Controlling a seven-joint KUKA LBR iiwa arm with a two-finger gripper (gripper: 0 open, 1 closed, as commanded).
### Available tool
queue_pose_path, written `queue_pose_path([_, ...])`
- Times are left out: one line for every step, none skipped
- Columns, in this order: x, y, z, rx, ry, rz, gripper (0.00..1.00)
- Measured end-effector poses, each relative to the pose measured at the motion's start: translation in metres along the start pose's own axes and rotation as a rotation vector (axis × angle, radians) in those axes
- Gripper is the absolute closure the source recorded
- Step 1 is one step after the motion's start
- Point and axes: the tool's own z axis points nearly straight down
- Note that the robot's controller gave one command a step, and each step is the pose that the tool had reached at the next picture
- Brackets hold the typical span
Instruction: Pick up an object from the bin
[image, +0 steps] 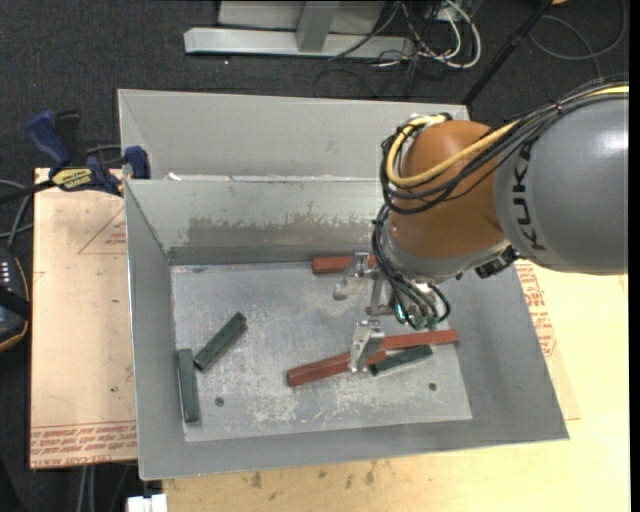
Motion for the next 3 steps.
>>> queue_pose_path([-0.002, 0.0, -0.004, 0.0, -0.008, 0.001, 0.0])
queue_pose_path([-0.01, 0.011, 0.106, -0.001, -0.027, -0.227, 1.0])
queue_pose_path([-0.006, 0.01, 0.109, 0.0, -0.009, -0.227, 0.0])
